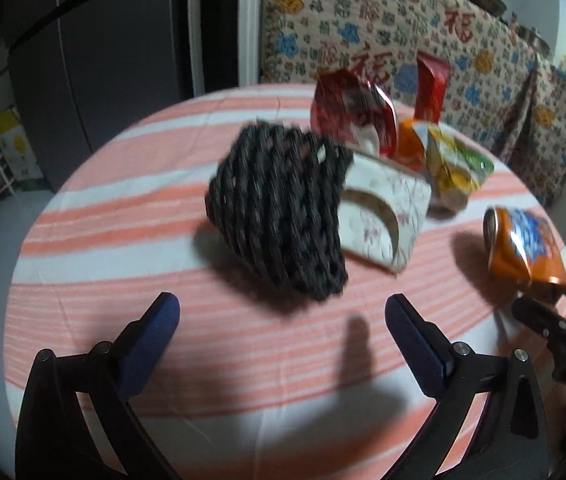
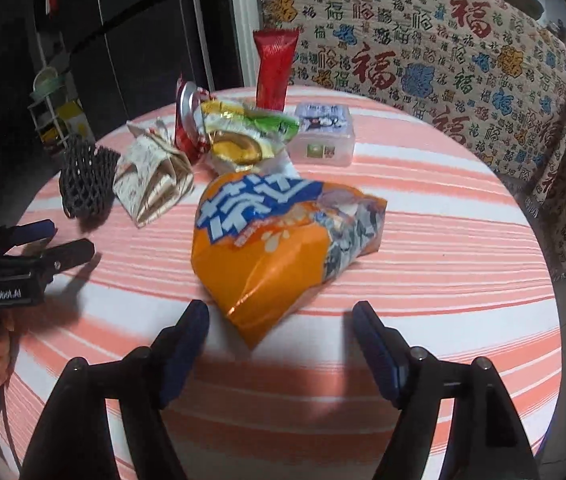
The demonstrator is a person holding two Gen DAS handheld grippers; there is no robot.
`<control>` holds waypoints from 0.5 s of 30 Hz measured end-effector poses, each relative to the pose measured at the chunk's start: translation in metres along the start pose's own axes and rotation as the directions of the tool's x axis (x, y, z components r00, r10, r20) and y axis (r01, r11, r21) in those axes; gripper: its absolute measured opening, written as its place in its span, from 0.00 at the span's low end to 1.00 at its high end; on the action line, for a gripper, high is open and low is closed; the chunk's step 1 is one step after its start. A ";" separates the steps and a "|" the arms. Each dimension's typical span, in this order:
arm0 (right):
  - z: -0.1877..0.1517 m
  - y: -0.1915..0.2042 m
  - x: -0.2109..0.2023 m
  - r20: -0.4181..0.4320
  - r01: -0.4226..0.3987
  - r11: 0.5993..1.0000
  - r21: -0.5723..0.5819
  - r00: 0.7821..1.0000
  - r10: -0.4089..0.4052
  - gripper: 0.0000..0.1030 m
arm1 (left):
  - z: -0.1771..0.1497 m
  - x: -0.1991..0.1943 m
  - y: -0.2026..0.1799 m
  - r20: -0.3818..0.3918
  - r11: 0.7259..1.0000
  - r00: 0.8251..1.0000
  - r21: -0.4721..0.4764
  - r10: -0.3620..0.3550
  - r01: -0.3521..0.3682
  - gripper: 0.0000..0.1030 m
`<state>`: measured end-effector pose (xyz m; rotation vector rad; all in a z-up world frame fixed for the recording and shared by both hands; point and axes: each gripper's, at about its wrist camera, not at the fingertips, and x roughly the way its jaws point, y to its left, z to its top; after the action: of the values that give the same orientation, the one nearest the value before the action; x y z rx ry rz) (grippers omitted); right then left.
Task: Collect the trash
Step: 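Grasp the black mesh sleeve with the left tool while the right tool grasps the orange chip bag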
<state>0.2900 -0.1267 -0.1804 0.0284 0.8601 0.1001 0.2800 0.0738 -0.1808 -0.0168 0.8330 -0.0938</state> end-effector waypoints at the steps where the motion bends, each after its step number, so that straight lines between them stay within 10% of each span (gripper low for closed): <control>1: 0.001 0.001 -0.001 0.013 0.006 1.000 -0.001 1.000 -0.006 0.74 | 0.003 0.001 0.001 0.011 1.000 1.000 -0.002 -0.002 0.002 0.99; 6: 0.010 0.004 0.001 0.038 0.043 0.999 -0.016 0.998 -0.042 0.72 | 0.017 0.011 -0.008 0.045 0.999 0.998 0.017 0.033 -0.034 0.99; 11: 0.013 -0.004 0.000 0.058 0.070 0.997 -0.018 0.996 -0.068 0.38 | 0.018 0.012 -0.014 0.047 0.998 0.998 0.050 0.033 -0.036 0.99; 15: 0.011 -0.011 -0.001 0.059 0.051 0.999 0.010 0.997 -0.051 0.37 | 0.016 0.010 -0.011 0.045 0.999 0.999 0.051 0.017 -0.019 0.80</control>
<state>0.2987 -0.1375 -0.1727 0.0173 0.8012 0.0477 0.2974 0.0615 -0.1770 0.0371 0.7857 -0.0973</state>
